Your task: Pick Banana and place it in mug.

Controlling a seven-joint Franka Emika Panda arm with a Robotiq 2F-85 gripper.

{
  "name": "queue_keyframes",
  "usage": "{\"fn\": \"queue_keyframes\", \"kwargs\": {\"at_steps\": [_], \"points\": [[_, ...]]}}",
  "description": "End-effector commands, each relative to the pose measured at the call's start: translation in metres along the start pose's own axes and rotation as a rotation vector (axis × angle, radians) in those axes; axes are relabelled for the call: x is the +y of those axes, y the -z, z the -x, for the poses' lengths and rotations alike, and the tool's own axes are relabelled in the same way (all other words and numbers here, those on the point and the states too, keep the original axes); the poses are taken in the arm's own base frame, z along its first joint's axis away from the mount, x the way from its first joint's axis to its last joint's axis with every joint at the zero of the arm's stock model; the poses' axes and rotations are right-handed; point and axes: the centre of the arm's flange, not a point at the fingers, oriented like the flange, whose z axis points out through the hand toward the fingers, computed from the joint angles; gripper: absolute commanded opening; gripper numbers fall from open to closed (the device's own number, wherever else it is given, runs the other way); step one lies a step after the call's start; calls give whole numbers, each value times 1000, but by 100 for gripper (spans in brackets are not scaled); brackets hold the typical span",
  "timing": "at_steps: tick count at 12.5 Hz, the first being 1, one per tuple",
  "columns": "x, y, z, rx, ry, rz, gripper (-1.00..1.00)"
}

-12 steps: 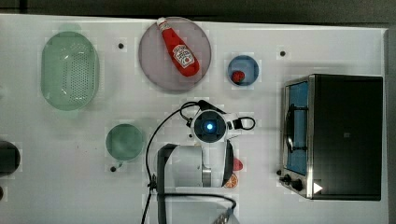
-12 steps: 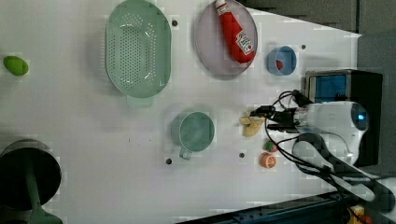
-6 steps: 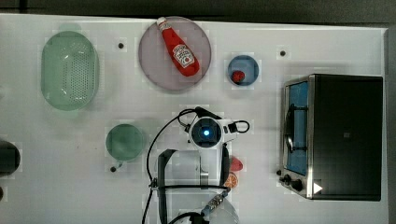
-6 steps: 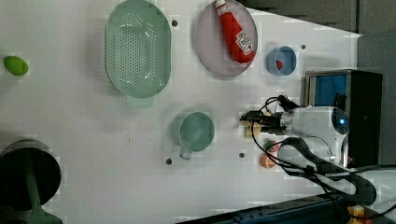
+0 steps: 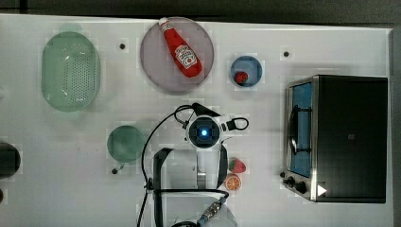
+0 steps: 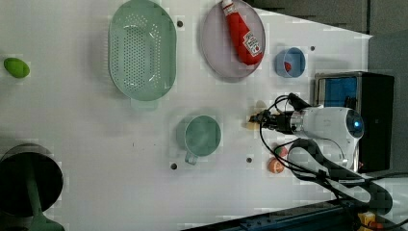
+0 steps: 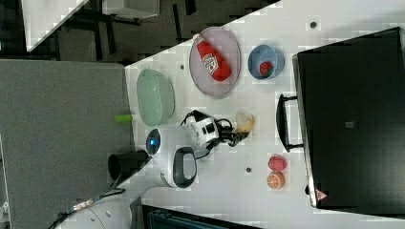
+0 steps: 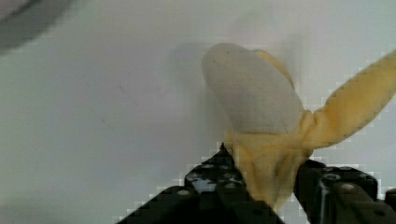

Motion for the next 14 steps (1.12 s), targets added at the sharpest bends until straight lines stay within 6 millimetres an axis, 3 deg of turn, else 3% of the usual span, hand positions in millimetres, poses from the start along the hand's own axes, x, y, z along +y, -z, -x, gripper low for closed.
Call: {"fn": "queue_keyframes", "kwargs": {"at_steps": [1, 2, 4, 8, 11, 14], "points": [[8, 3, -4, 3, 22, 10, -34], [8, 11, -7, 19, 20, 2, -34], [7, 48, -17, 66, 10, -23, -34], [20, 165, -21, 37, -19, -12, -34], [23, 255, -8, -24, -20, 15, -34], [11, 316, 10, -68, -23, 50, -34]]}}
